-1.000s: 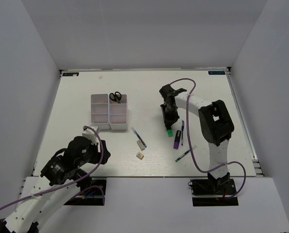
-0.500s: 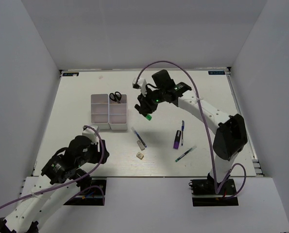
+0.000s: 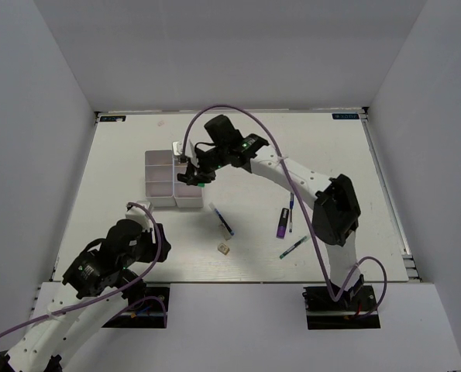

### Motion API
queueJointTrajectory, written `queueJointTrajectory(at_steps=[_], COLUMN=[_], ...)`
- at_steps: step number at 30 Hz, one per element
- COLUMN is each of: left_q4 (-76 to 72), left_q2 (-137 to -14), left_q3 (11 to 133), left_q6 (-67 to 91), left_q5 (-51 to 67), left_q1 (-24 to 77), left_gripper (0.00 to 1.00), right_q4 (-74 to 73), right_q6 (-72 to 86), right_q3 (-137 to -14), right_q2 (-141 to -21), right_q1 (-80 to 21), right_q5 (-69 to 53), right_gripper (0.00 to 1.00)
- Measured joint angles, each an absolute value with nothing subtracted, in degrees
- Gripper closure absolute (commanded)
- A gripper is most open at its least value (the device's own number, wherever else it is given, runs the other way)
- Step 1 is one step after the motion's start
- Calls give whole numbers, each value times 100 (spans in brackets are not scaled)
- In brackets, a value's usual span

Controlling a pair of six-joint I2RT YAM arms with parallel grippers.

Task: Sort the stationery into containers
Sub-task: Place the pen in the storage box.

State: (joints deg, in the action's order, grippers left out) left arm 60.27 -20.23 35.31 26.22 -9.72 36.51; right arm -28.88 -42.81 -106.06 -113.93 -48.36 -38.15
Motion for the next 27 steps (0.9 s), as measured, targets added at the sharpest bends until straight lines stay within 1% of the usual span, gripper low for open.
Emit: queueJointTrajectory(at_steps=[4,10,15,18,20,22,23,24,26,27], left_q4=[6062,6149,6178,6178,6178,6180,6178,6180,6180,6182], left_q2=[-2023,-2012,-1909,-1850,-1848,-1846,-1846,-1846,-1846,-1846], left_q3=[3531,3531,3531,3531,3531,3531,3531,3531,3531,3531], left_q6=[2646,2646,2646,2646,2646,2646,2646,2648,2650,2650], left_q5=[-972,-972,-969,-967,-963,-947,-939,-930,-913,-902], left_q1=[3651,3651,3651,3651,3651,3651,3651,3651,3651,3651], left_gripper=[25,25,25,25,25,25,25,25,25,27], right_q4=[-2449,-1806,-1568,-1527,-1511,-1485,-1483,-1485,-1485,-1485], right_q6=[-4219,-4064,-4053,-4053,-4058,-4060,-4060,-4060,-4049,-4034], right_q3=[-10597,-10597,-10637,-10641,-10641,-10645,-10659,-10672,-10676,-10676], right_q2=[-11732,-11863,-12007,-12112,-12197,-12287,-12331,-12372,-12403,-12403], right_q1=[-4980,-5041,-5065,-5081,-5092,-5103,-5109,-5113,-5120,-5129], right_q5=[-3404,-2700,-2346,-2263,-2209,-2128,-2093,-2067,-2008,-1973], right_gripper=[100,100,100,94,89,79,73,61,47,43])
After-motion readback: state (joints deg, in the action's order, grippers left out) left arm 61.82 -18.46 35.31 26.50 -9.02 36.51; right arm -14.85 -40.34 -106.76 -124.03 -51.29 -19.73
